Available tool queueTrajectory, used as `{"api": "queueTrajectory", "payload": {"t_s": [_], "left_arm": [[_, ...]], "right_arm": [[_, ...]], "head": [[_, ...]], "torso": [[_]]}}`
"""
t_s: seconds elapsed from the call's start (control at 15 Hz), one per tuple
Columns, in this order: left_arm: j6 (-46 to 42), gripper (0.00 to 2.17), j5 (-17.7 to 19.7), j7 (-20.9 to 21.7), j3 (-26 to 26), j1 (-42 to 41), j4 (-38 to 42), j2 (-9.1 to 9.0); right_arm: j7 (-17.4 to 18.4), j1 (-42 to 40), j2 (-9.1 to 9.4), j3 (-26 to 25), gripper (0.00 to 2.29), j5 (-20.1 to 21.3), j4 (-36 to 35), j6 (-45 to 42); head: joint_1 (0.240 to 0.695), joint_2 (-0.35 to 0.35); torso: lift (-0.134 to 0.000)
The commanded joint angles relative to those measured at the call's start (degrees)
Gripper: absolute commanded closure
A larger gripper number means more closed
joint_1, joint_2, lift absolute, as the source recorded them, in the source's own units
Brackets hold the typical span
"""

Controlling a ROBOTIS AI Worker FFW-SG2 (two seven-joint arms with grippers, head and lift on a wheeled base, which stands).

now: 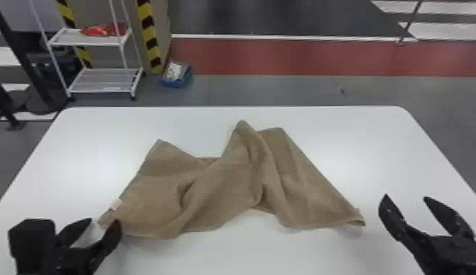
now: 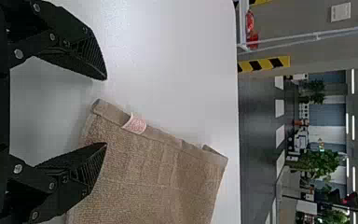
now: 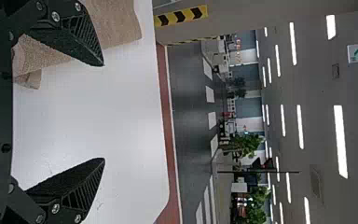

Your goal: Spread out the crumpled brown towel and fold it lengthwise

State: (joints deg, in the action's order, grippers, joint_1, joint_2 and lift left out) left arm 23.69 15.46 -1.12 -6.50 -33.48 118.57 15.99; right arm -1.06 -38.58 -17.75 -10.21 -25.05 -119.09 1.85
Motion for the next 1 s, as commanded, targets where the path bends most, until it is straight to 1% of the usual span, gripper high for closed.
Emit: {"api": "queueTrajectory", "payload": {"t_s": [0.0,0.07,0.13,0.2,0.33,0.4,0.47,0.6,0.73,0.87,0.93], "left_arm": [[0.0,0.61,0.2,0.1,0.0,0.0,0.1,-0.09],[0.0,0.61,0.4,0.1,0.0,0.0,0.3,-0.09],[-0.2,0.78,0.5,0.0,-0.1,0.0,0.3,-0.09],[-0.2,1.01,0.8,-0.2,-0.1,0.0,0.3,-0.09],[-0.4,1.03,1.1,-0.1,-0.4,0.0,0.4,-0.09],[-0.5,1.12,1.2,-0.4,-0.4,-0.2,0.5,-0.17],[-0.7,1.26,1.5,-0.6,-0.5,-0.2,0.6,-0.17],[-0.7,1.27,1.6,-0.7,-0.6,-0.4,1.1,-0.17],[-0.7,1.35,2.3,-1.1,-1.0,-0.9,1.9,-0.35],[-1.2,1.35,5.1,-1.1,-2.3,-1.2,2.8,-0.44],[-1.4,1.35,6.1,-1.2,-2.9,-1.5,3.3,-0.44]], "right_arm": [[0.0,0.0,0.00,-0.1,0.17,0.0,-0.1,-0.1],[0.0,0.0,-0.09,-0.1,0.18,0.0,-0.1,0.1],[0.0,0.0,-0.18,-0.1,0.18,0.0,-0.1,-0.1],[0.0,0.0,-0.18,-0.1,0.18,0.0,-0.2,0.1],[0.0,0.0,-0.35,-0.1,0.18,0.0,-0.2,0.1],[0.0,0.0,-0.44,-0.1,0.18,0.0,-0.3,0.1],[0.0,-0.1,-0.44,-0.1,0.18,-0.1,-0.3,0.1],[0.0,-0.1,-0.53,0.0,0.18,0.0,-0.3,0.1],[0.0,0.0,-0.62,0.0,0.18,-0.1,-0.3,0.2],[0.0,1.2,-0.53,0.1,0.18,0.3,0.5,1.8],[-0.6,2.3,-0.27,0.1,0.16,1.0,1.2,4.1]], "head": [[0.695,-0.028],[0.695,-0.029],[0.695,-0.030],[0.695,-0.031],[0.695,-0.031],[0.695,-0.031],[0.695,-0.029],[0.695,-0.026],[0.695,-0.025],[0.695,-0.024],[0.695,-0.022]], "torso": [[-0.128],[-0.128],[-0.128],[-0.128],[-0.128],[-0.128],[-0.128],[-0.128],[-0.128],[-0.128],[-0.128]]}}
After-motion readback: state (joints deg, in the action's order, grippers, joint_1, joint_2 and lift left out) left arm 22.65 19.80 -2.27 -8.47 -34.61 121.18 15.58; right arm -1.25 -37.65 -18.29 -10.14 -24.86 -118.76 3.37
